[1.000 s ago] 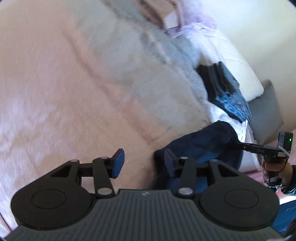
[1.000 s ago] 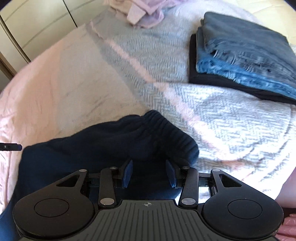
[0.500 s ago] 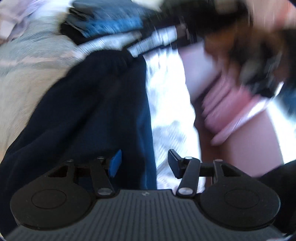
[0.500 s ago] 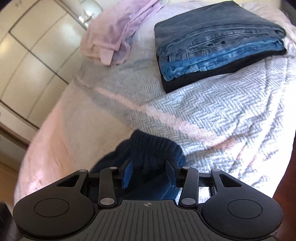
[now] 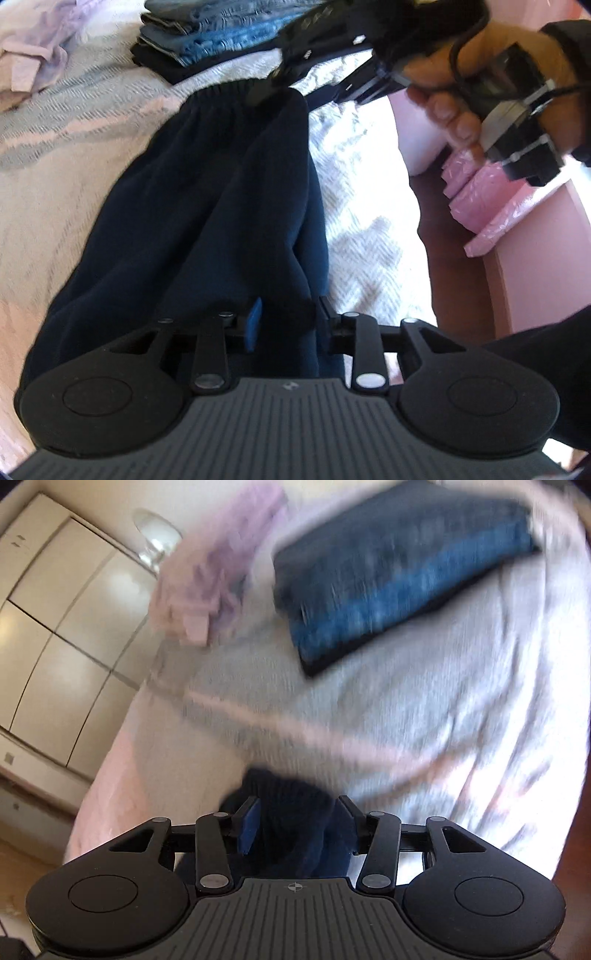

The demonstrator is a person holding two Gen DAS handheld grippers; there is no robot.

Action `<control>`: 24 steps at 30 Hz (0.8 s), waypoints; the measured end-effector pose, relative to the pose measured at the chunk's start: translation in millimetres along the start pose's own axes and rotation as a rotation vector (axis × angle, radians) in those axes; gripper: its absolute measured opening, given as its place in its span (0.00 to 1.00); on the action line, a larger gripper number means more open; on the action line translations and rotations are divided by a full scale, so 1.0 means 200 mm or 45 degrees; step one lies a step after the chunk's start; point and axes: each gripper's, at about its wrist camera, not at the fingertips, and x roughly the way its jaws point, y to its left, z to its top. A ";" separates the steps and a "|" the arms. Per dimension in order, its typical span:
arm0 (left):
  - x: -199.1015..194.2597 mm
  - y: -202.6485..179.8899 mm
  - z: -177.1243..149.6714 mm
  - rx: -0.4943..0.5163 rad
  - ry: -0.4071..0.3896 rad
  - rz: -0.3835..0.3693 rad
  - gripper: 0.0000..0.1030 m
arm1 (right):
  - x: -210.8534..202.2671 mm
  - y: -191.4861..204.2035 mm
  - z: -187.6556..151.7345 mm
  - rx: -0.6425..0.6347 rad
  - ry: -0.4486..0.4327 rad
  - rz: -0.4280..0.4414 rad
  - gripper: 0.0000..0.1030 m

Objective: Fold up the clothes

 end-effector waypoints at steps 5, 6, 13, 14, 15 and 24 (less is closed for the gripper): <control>-0.01 -0.07 0.02 0.069 0.018 -0.041 0.04 | 0.05 -0.05 0.07 -0.009 0.117 0.001 0.05; -0.01 -0.09 0.03 0.074 0.013 -0.048 0.04 | 0.03 -0.04 0.10 -0.057 0.107 0.000 0.05; -0.02 -0.14 -0.02 -0.035 0.019 0.008 0.07 | 0.11 -0.13 0.07 -0.103 0.200 -0.095 0.21; -0.05 -0.14 -0.04 -0.068 0.018 0.028 0.09 | 0.09 -0.12 0.08 -0.124 0.186 -0.103 0.28; -0.09 -0.14 -0.09 -0.115 0.017 0.053 0.10 | 0.07 -0.09 0.09 -0.161 0.168 -0.117 0.44; -0.63 -0.21 -0.79 -0.613 0.102 0.380 0.24 | -0.11 0.38 -0.04 -0.565 0.129 -0.117 0.56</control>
